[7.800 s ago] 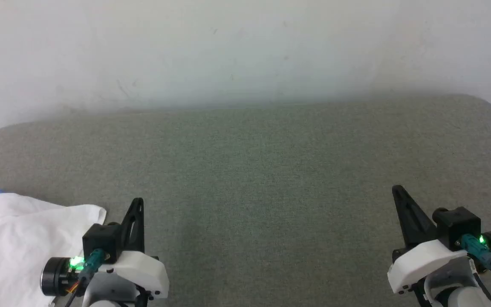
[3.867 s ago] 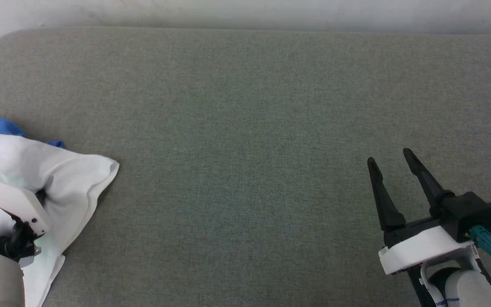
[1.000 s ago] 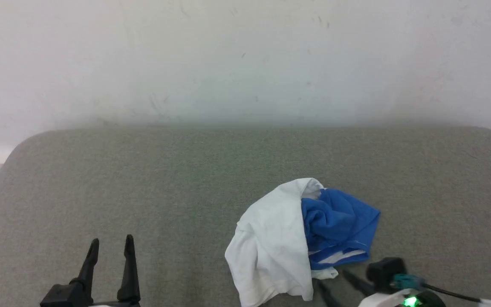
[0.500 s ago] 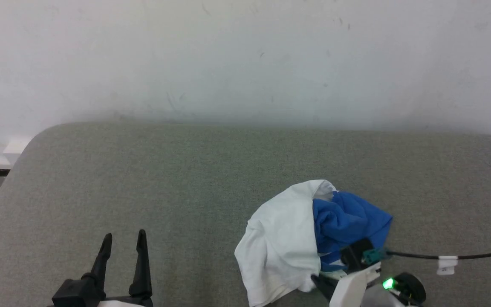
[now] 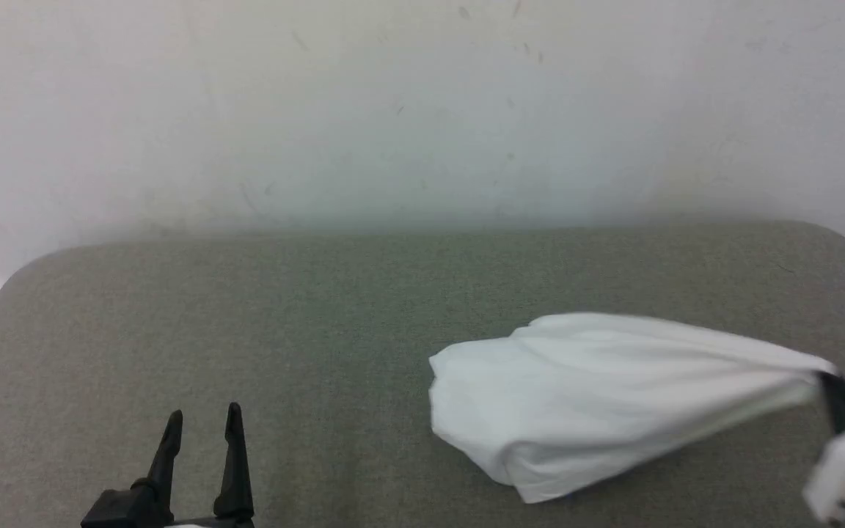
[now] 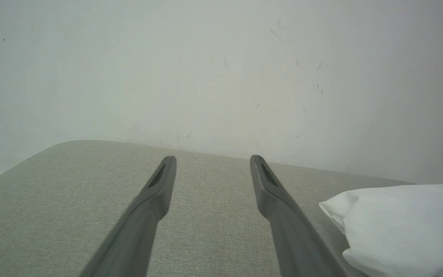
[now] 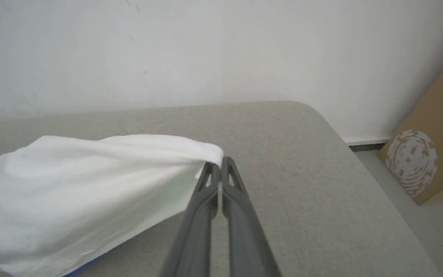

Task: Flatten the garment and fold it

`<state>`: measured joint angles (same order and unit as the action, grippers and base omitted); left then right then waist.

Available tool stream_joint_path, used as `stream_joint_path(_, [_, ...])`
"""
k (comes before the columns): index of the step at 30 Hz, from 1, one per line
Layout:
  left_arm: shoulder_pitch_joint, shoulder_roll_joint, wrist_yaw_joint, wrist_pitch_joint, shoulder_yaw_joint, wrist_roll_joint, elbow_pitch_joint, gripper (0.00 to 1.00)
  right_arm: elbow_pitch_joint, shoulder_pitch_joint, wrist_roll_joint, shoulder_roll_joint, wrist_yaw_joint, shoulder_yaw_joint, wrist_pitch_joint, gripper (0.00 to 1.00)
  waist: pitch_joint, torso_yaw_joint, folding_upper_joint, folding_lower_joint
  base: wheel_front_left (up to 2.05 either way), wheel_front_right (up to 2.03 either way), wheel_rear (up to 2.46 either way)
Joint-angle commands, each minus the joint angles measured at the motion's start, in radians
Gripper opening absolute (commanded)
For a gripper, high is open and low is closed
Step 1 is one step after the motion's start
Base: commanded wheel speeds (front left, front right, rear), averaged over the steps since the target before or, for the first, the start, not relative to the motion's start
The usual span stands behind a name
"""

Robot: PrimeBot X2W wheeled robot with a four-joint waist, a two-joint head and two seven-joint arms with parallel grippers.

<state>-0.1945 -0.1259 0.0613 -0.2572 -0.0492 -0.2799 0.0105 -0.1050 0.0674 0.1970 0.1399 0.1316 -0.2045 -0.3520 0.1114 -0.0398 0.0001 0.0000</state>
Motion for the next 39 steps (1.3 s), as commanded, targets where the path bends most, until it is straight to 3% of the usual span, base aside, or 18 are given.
stream_joint_path(1, [-0.004,0.005,-0.007,-0.005,0.002,0.012,0.003,1.0,-0.008,0.035,-0.014,-0.013,-0.001,-0.077,-0.014,0.0,-0.001,0.011,-0.0001,0.0,0.0,0.0,0.0])
stream_joint_path(5, [0.002,0.008,-0.008,-0.005,0.0,0.017,-0.004,1.0,0.007,0.13,-0.073,-0.052,-0.001,-0.328,-0.052,0.0,-0.011,0.01,-0.0001,0.0,0.0,0.0,0.0])
stream_joint_path(9, [-0.004,0.014,-0.003,-0.005,0.006,0.017,-0.012,1.0,0.07,0.201,-0.099,-0.085,-0.001,-0.46,-0.055,0.0,-0.02,0.009,-0.0001,0.0,0.0,0.0,0.0])
stream_joint_path(10, [-0.005,0.015,-0.002,-0.005,0.008,0.017,-0.013,1.0,0.09,0.208,-0.099,-0.087,-0.001,-0.467,-0.045,0.16,-0.023,0.01,-0.0001,0.0,0.0,0.0,0.0])
stream_joint_path(11, [-0.005,0.015,-0.001,-0.005,0.01,0.017,-0.015,1.0,0.113,0.207,-0.086,-0.088,-0.001,-0.463,-0.027,0.48,-0.024,0.012,-0.0001,0.0,0.0,0.0,0.0])
stream_joint_path(12, [-0.005,0.016,0.0,-0.005,0.011,0.017,-0.016,1.0,0.138,0.205,-0.065,-0.089,-0.001,-0.451,-0.005,1.0,-0.026,0.014,-0.0001,0.0,0.0,0.0,0.0])
stream_joint_path(18, [0.0,0.017,0.001,-0.005,0.011,0.018,-0.027,1.0,0.16,0.142,-0.007,-0.089,-0.001,-0.358,0.211,1.0,-0.02,0.023,-0.0001,0.0,0.0,0.0,0.0])
stream_joint_path(22, [0.002,0.017,0.001,-0.005,0.005,0.019,-0.035,1.0,0.105,0.097,-0.015,-0.089,-0.001,-0.259,0.261,1.0,-0.011,0.023,-0.0001,0.0,0.0,0.0,0.0])
stream_joint_path(26, [0.004,0.018,0.001,-0.005,0.0,0.015,-0.034,1.0,0.054,0.018,-0.04,-0.081,-0.001,-0.102,0.159,1.0,-0.015,0.025,-0.0001,0.0,0.0,0.0,0.0])
stream_joint_path(29, [0.019,0.02,-0.004,-0.005,-0.011,0.016,-0.035,1.0,0.095,-0.075,-0.02,-0.024,-0.001,0.017,0.026,1.0,-0.032,0.017,-0.0001,0.0,0.0,0.0,0.0])
stream_joint_path(39, [0.1,0.039,-0.027,-0.005,-0.043,0.013,-0.028,1.0,0.416,-0.379,0.11,0.188,-0.001,0.241,-0.297,1.0,-0.127,-0.044,-0.0001,0.0,0.0,0.0,0.0])
